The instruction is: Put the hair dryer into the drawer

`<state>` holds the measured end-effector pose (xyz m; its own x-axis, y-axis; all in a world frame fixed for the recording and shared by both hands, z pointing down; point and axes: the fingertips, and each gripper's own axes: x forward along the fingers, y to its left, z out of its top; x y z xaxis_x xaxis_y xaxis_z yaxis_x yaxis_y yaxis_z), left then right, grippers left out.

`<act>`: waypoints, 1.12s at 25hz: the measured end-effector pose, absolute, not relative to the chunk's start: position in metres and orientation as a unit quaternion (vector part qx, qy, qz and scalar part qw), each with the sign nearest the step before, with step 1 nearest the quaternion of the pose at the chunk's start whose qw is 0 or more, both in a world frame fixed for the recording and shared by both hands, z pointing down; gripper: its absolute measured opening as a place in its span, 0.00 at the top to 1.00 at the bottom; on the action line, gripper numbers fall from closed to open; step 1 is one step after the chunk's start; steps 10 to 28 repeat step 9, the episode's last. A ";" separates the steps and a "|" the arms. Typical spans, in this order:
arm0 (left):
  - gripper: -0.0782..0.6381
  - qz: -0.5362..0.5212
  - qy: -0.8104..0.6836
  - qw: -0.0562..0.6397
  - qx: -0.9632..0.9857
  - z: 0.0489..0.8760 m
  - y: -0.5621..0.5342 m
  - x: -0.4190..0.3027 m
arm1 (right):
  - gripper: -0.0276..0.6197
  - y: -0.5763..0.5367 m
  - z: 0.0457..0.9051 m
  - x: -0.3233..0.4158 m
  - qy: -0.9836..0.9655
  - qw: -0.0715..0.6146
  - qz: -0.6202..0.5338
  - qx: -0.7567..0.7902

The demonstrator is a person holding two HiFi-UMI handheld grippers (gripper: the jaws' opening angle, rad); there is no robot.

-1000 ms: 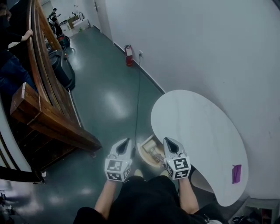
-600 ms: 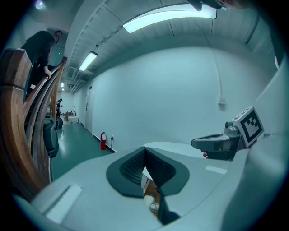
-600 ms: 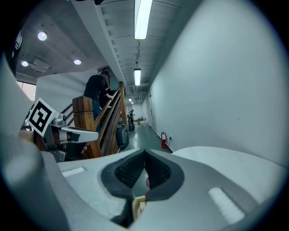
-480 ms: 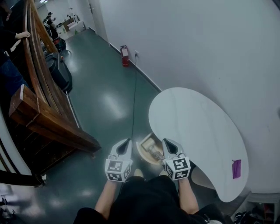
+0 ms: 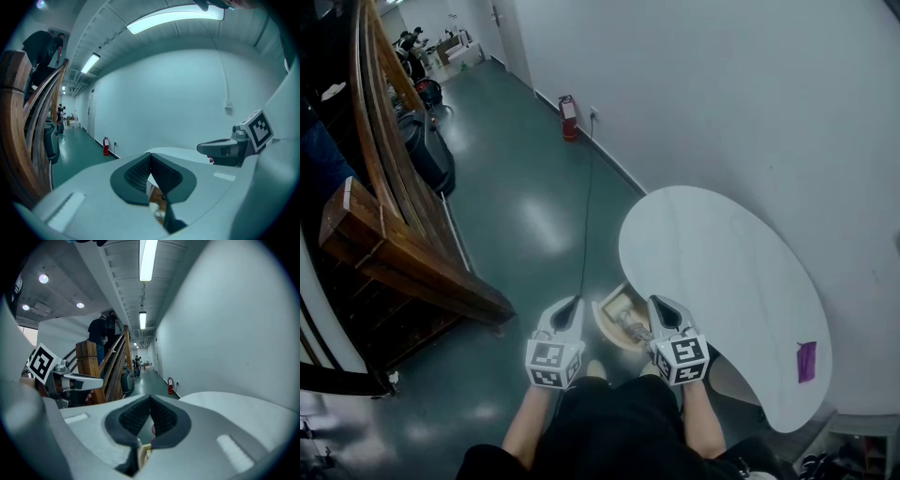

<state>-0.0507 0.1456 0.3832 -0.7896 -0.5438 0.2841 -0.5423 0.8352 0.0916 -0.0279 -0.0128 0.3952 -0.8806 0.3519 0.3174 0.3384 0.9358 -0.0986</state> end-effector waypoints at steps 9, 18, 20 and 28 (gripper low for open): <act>0.88 0.000 -0.945 0.150 0.290 0.382 0.144 -0.054 | 0.95 -0.011 0.393 -0.030 -0.970 0.165 0.022 -0.179; 0.88 0.000 -0.945 0.150 0.290 0.382 0.144 -0.054 | 0.95 -0.011 0.393 -0.030 -0.970 0.165 0.022 -0.179; 0.88 0.000 -0.945 0.150 0.290 0.382 0.144 -0.054 | 0.95 -0.011 0.393 -0.030 -0.970 0.165 0.022 -0.179; 0.88 0.000 -0.945 0.150 0.290 0.382 0.144 -0.054 | 0.95 -0.011 0.393 -0.030 -0.970 0.165 0.022 -0.179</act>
